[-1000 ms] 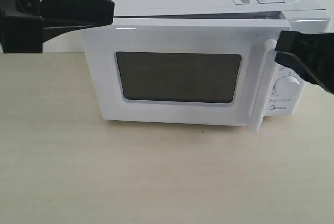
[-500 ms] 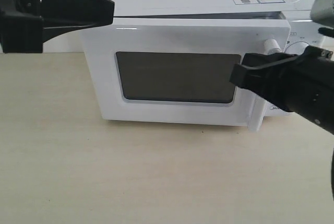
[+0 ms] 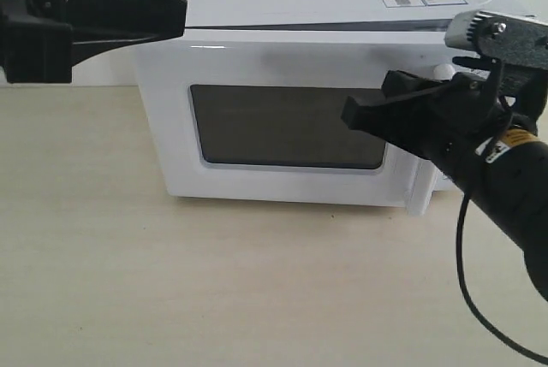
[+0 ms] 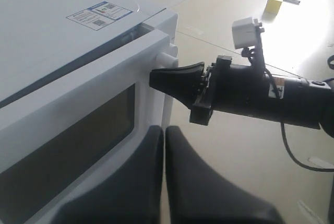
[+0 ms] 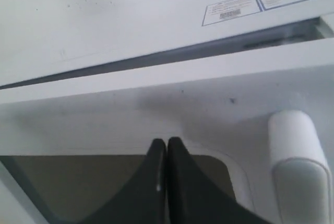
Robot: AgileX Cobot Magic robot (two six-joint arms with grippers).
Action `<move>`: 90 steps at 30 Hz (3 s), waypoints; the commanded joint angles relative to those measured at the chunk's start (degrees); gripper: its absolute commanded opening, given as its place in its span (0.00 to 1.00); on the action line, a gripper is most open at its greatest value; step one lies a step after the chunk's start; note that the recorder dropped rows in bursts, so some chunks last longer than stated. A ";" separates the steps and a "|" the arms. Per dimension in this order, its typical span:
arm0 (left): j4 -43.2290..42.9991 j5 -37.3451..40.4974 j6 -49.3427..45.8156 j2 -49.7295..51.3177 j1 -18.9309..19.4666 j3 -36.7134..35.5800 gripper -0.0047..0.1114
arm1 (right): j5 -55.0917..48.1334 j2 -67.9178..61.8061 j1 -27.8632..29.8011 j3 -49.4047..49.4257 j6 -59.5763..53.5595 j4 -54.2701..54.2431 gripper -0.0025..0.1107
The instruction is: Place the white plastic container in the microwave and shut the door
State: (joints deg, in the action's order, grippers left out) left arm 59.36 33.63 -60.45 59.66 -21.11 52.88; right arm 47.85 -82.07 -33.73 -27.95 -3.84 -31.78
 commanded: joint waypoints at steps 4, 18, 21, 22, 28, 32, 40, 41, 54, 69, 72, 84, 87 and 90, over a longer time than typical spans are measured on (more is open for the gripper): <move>0.84 -0.68 0.52 -0.28 -0.16 -0.30 0.07 | 2.07 -7.33 -0.10 -6.60 -5.52 -4.41 0.02; 0.84 -0.85 0.52 -0.28 -0.16 -0.30 0.07 | 1.95 -11.92 0.01 -12.83 -7.62 -6.38 0.02; 0.84 -0.85 0.52 -0.28 -0.16 -0.30 0.07 | 2.85 -12.01 0.01 -12.83 -8.42 -7.86 0.02; 0.84 -0.85 0.52 -0.28 -0.16 -0.30 0.07 | 2.85 -12.01 0.01 -12.83 -8.71 -7.95 0.02; 0.84 -0.74 0.52 -0.28 -0.16 -0.30 0.07 | -5.05 -10.20 -0.26 -12.72 -11.50 -6.60 0.02; 0.84 -0.87 0.52 -0.28 -0.16 -0.30 0.07 | -10.26 -4.03 -1.25 -10.35 -11.63 -6.50 0.02; 0.84 -0.87 0.52 -0.28 -0.16 -0.30 0.07 | -16.77 9.60 -1.25 -1.33 -10.98 -10.62 0.02; 0.84 -0.87 0.52 -0.28 -0.16 -0.30 0.07 | -18.18 10.58 -1.25 -1.21 -11.34 -12.31 0.02; 0.84 -1.03 0.52 -0.28 -0.16 -0.30 0.07 | -22.75 13.51 -1.25 -1.21 -13.84 -13.06 0.02; -0.51 -0.14 0.52 -3.82 -0.16 -0.30 0.07 | -22.65 13.51 -1.25 -1.21 -13.84 -13.06 0.02; -0.93 3.39 2.70 -9.95 -0.16 -0.30 0.07 | -22.40 13.51 -1.25 -1.21 -13.84 -13.06 0.02; -29.32 8.25 33.24 -40.41 6.09 -0.30 0.07 | -22.40 13.51 -1.25 -1.21 -13.84 -13.06 0.02; -35.89 8.40 38.60 -47.36 7.34 -0.30 0.07 | -22.40 13.51 -1.25 -1.21 -13.84 -13.06 0.02; -40.44 8.66 44.20 -52.53 7.38 -0.30 0.07 | -22.40 13.51 -1.25 -1.21 -13.84 -13.06 0.02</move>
State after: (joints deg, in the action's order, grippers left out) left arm 23.62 41.60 -21.91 11.20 -13.98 52.85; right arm 25.12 -69.01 -34.83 -29.51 -17.37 -45.02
